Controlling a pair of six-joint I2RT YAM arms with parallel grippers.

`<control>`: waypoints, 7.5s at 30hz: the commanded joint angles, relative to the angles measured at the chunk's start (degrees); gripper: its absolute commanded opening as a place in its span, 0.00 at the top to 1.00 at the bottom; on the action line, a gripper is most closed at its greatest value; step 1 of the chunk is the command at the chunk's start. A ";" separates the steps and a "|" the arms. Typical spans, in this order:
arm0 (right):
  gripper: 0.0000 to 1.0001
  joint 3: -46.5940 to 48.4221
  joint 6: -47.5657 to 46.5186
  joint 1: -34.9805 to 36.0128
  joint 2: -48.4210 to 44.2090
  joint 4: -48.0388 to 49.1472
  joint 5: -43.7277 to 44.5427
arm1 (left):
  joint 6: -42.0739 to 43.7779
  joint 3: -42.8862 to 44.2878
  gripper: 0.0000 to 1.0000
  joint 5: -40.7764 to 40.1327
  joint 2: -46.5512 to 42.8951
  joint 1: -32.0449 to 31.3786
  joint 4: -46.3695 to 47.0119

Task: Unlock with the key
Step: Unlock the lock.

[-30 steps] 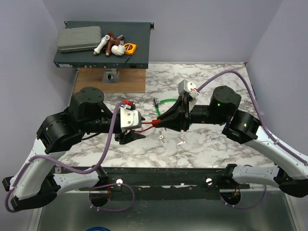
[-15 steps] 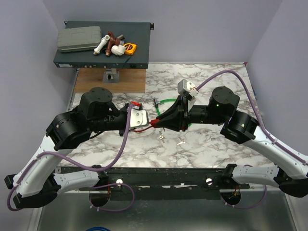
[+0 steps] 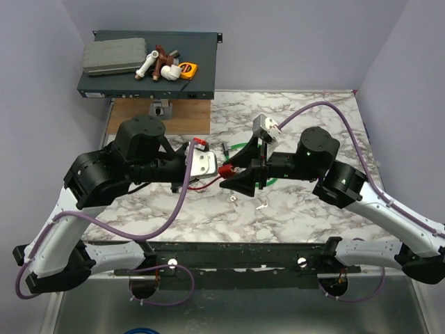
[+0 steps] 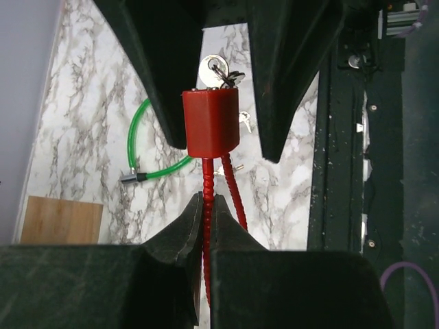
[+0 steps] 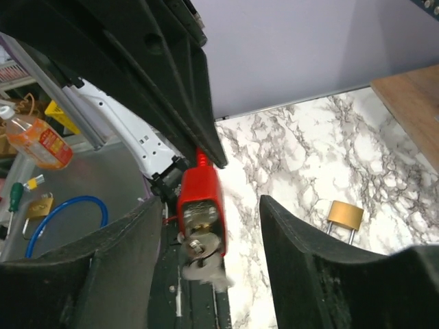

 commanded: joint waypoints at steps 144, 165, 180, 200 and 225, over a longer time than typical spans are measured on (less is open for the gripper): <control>0.17 34.09 -14.19 -2.72 24.57 -43.98 -4.80 | 21.84 -12.40 1.00 -20.09 -3.24 -5.23 -8.13; 0.19 30.85 -15.06 1.95 29.99 -44.79 0.59 | 19.78 -11.65 1.00 -22.21 2.01 -8.89 -10.44; 0.21 27.94 -14.85 4.79 34.26 -41.94 1.78 | 18.94 -10.10 1.00 -23.90 2.67 -10.51 -10.39; 0.18 8.69 -6.78 3.67 14.17 -12.79 8.34 | 15.58 -10.47 1.00 -22.87 -0.73 -10.77 -6.91; 0.99 -5.73 -10.29 3.75 9.22 1.86 6.83 | 13.82 -8.60 1.00 -20.16 0.16 -9.89 -7.66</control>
